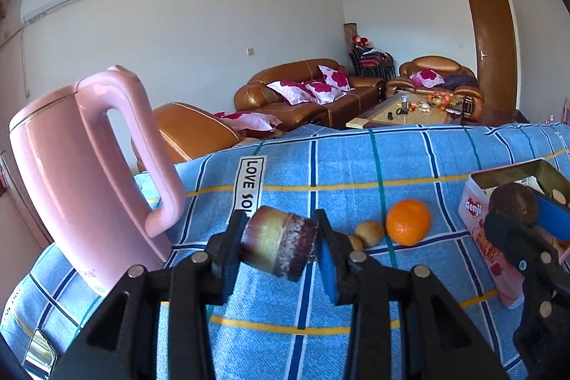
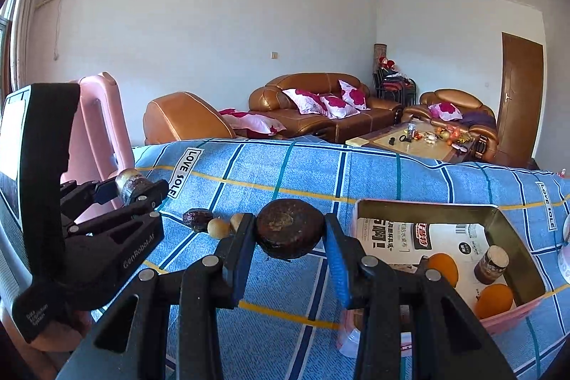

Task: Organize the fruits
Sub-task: 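Carry the dark fruit and cylindrical snack with both tools over the pink tin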

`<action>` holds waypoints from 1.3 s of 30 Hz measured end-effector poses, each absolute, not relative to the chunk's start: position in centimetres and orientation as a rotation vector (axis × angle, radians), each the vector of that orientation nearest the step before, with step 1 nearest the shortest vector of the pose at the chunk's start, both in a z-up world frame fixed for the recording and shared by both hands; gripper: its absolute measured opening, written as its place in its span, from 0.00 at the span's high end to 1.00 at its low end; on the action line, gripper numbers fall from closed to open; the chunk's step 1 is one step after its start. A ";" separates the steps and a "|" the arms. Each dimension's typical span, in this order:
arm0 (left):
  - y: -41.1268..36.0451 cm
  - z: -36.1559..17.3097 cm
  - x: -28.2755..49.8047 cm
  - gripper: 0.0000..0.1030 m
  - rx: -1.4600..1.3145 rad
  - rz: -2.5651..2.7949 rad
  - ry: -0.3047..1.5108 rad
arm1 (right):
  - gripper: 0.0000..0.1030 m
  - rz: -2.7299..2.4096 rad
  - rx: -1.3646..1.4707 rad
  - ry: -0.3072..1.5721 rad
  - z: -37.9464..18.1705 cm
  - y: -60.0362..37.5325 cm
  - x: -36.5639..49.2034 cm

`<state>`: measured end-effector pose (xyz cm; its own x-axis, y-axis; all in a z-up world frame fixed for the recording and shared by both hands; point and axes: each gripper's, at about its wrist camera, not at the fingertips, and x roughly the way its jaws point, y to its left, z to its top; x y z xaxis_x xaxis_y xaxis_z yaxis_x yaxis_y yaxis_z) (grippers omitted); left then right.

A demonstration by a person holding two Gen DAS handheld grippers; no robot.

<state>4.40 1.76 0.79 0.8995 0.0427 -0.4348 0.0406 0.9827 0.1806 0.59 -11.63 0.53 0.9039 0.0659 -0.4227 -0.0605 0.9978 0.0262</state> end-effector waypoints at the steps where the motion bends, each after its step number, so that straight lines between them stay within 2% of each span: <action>1: 1.6 0.8 4.3 0.62 0.197 0.003 0.449 | 0.60 0.065 0.011 0.439 0.5 -11.6 0.6; 39: -1.0 0.5 0.0 0.62 0.143 0.021 0.458 | 0.60 0.007 0.020 0.459 0.2 -15.0 -2.1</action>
<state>-0.05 -0.98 0.52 0.8968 0.0527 -0.4392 0.0115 0.9898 0.1422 -2.05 -14.96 0.24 0.8967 0.0115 -0.4425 -0.0024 0.9998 0.0211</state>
